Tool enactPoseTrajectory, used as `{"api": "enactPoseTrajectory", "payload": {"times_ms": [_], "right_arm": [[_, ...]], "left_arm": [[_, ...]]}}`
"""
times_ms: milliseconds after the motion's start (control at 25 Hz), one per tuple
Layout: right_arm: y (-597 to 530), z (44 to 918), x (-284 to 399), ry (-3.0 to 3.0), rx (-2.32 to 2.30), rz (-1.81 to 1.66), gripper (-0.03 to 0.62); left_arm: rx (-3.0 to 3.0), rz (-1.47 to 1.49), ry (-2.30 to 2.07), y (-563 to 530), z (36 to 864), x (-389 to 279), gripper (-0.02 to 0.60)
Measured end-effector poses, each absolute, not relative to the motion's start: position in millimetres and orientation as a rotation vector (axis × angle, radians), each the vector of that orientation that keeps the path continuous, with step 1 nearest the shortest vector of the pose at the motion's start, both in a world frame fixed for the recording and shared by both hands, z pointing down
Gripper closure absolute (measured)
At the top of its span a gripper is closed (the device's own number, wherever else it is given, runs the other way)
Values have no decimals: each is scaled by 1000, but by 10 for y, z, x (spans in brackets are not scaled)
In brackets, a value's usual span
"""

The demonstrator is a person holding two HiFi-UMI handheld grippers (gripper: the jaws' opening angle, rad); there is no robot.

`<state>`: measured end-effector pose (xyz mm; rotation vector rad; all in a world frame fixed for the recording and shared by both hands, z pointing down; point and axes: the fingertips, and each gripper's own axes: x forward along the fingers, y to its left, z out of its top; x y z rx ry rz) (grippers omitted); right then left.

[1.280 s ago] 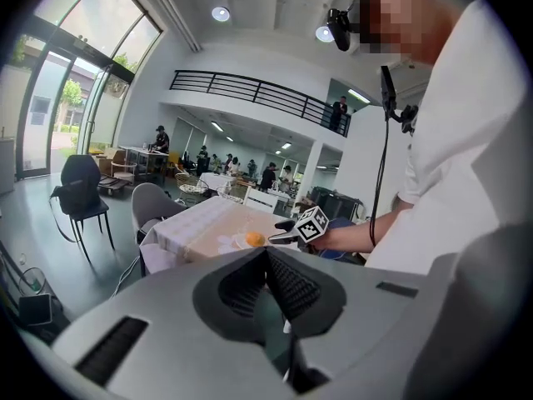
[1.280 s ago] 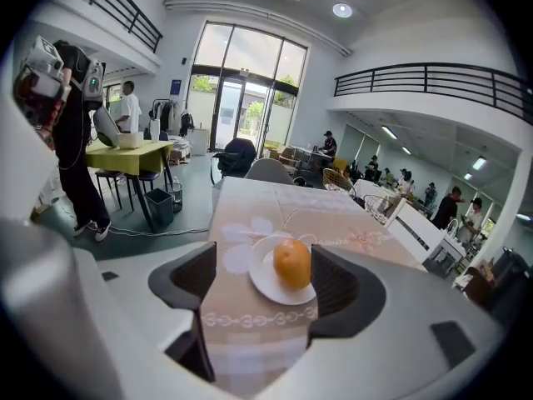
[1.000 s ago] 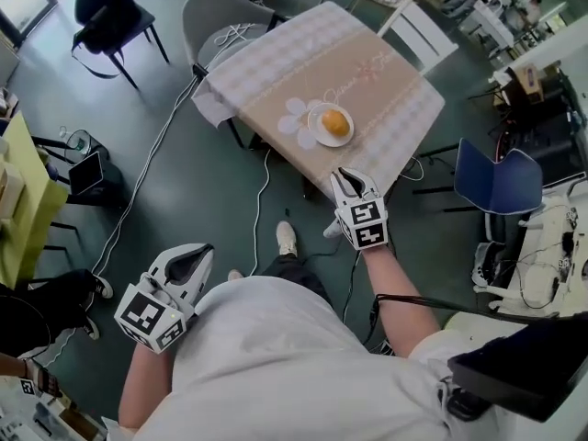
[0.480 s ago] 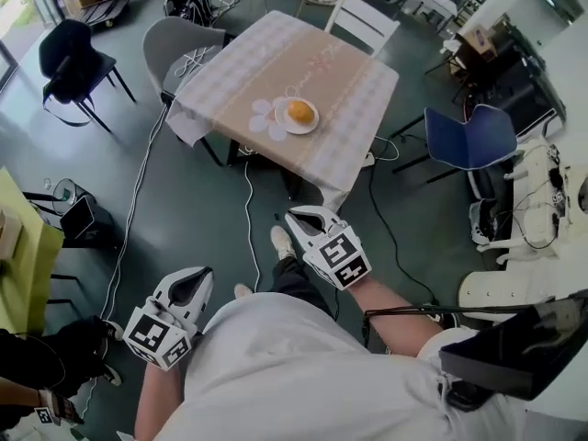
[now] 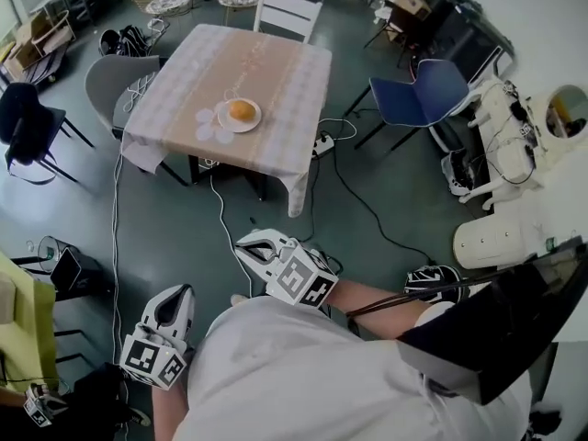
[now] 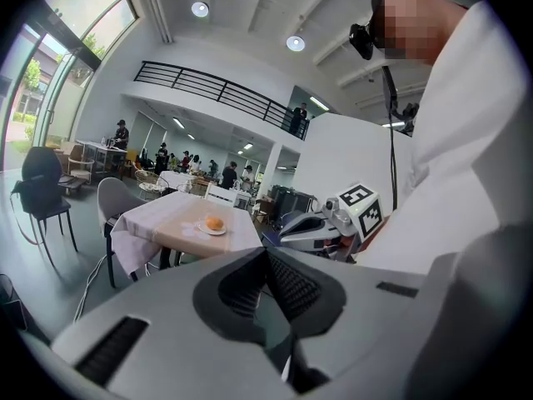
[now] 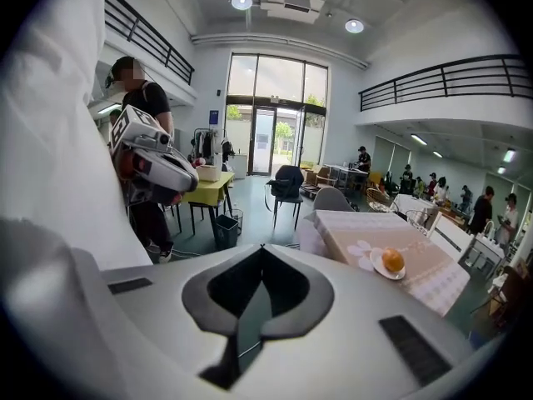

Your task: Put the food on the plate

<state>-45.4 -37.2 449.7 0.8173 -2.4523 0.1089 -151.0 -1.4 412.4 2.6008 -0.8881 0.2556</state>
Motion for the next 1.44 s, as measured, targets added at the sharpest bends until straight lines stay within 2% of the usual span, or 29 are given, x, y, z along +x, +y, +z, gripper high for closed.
{"api": "enactPoseTrajectory", "payload": {"times_ms": [880,1440], "right_arm": [[-334,4444,-848,-2465,699,2,582],[-528,4515,-711,-2474,689,-1,582]], "left_arm": [[2566,224,-949,-34,4162,-1764,572],[2563,286,-941,-200,4175,-1608,572]]}}
